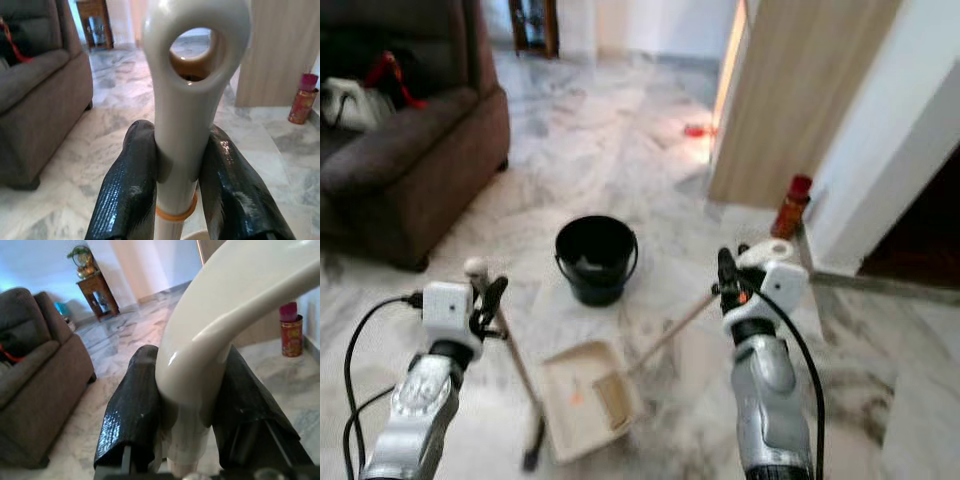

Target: Sweep floor

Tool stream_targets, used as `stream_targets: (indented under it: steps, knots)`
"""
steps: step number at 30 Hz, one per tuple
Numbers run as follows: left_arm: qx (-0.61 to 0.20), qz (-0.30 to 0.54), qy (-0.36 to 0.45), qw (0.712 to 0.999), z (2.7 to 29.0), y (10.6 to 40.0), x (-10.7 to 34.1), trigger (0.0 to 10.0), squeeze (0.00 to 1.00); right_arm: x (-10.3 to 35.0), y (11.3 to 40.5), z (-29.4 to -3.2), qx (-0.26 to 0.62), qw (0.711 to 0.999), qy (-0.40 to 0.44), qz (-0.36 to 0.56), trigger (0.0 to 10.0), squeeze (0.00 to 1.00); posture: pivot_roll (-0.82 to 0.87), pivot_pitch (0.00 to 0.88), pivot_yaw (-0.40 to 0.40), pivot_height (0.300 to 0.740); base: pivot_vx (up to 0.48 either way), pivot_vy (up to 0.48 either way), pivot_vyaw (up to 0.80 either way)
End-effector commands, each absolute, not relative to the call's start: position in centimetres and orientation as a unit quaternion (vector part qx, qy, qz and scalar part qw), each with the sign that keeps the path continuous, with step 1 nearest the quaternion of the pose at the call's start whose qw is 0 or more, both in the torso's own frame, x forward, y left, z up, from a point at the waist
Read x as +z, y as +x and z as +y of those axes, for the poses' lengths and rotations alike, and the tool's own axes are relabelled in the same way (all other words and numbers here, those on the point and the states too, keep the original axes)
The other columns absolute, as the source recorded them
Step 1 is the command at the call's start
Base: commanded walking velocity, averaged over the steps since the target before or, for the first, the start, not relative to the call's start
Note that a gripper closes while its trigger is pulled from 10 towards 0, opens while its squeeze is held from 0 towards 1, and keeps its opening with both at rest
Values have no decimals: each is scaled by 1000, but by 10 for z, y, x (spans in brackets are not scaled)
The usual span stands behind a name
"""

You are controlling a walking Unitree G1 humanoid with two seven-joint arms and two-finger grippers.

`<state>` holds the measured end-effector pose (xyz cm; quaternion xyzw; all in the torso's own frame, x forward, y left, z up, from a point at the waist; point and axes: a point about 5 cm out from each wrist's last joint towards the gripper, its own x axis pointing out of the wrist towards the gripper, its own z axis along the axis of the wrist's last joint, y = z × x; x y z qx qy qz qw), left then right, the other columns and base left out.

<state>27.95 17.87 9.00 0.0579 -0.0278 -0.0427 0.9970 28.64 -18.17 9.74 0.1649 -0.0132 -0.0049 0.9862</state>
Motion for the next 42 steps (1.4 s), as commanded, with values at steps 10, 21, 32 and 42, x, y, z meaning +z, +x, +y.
stream_targets:
  steps: [10, 21, 32, 42]
  knots:
    - [-44, -51, 53, 996, 179, 284, 101, 10000, 0, 107, 292, -179, 1, 984, 177, -26, 10000, 0, 20, 0, -1, 740, 0, 279, -160]
    - [-42, -51, 54, 996, 179, 283, 102, 10000, 0, 108, 291, -177, 5, 985, 171, -32, 10000, 0, 27, 0, -5, 740, 0, 328, -73]
    - [-39, -51, 54, 996, 180, 283, 101, 10000, 0, 108, 293, -179, 1, 985, 171, -30, 10000, 0, 25, 0, -10, 740, 0, 330, 0]
    - [-36, -54, 59, 996, 181, 285, 104, 10000, 0, 109, 294, -177, 1, 984, 173, -30, 10000, 0, 31, 0, -9, 740, 0, 0, 0]
